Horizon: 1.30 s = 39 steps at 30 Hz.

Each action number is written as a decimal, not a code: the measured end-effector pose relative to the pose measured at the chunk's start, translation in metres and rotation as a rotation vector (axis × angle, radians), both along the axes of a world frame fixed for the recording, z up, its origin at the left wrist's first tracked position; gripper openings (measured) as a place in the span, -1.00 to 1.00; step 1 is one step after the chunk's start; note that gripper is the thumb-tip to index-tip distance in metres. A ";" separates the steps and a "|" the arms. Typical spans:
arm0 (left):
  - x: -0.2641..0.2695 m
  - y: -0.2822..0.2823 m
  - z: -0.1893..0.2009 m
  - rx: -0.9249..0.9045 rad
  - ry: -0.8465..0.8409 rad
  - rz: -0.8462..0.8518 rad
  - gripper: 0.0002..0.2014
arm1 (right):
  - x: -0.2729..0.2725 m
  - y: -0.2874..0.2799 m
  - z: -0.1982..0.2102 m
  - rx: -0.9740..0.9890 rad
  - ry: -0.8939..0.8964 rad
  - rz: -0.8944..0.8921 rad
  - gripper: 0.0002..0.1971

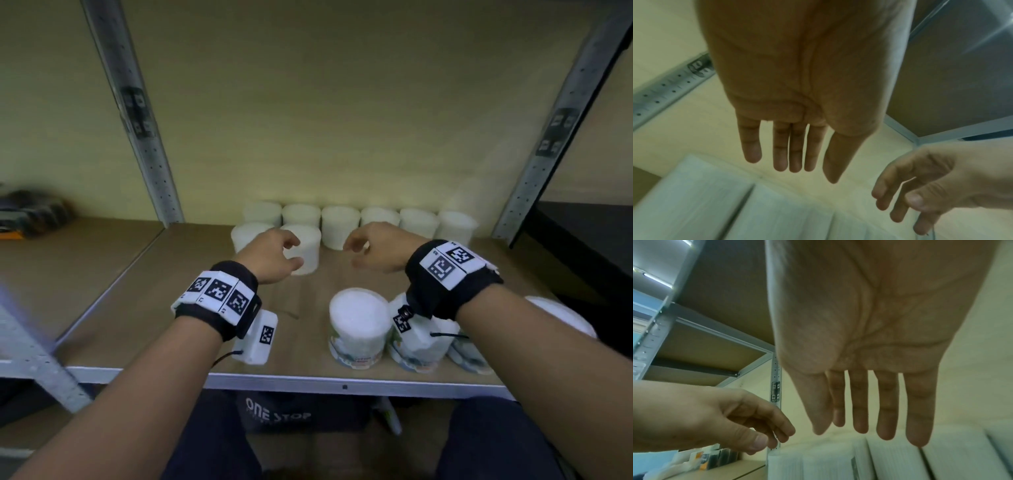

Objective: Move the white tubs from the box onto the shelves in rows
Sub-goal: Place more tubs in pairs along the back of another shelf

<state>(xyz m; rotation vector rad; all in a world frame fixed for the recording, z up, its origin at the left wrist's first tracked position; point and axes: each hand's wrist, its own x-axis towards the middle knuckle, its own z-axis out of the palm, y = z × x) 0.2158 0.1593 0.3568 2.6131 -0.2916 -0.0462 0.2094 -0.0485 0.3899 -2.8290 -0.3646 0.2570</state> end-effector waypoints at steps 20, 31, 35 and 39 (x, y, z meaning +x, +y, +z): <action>0.103 0.060 -0.030 0.190 0.058 0.190 -0.47 | 0.136 0.111 -0.020 -0.374 0.127 0.033 -0.32; 0.106 0.061 -0.027 0.226 0.044 0.154 -0.46 | 0.136 0.110 -0.023 -0.417 0.057 0.124 -0.46; 0.105 0.059 -0.026 0.240 0.031 0.155 -0.49 | 0.134 0.102 -0.016 -0.317 0.106 0.156 -0.45; 0.103 0.058 -0.026 0.240 0.028 0.157 -0.50 | 0.135 0.099 -0.016 -0.218 0.104 0.136 -0.45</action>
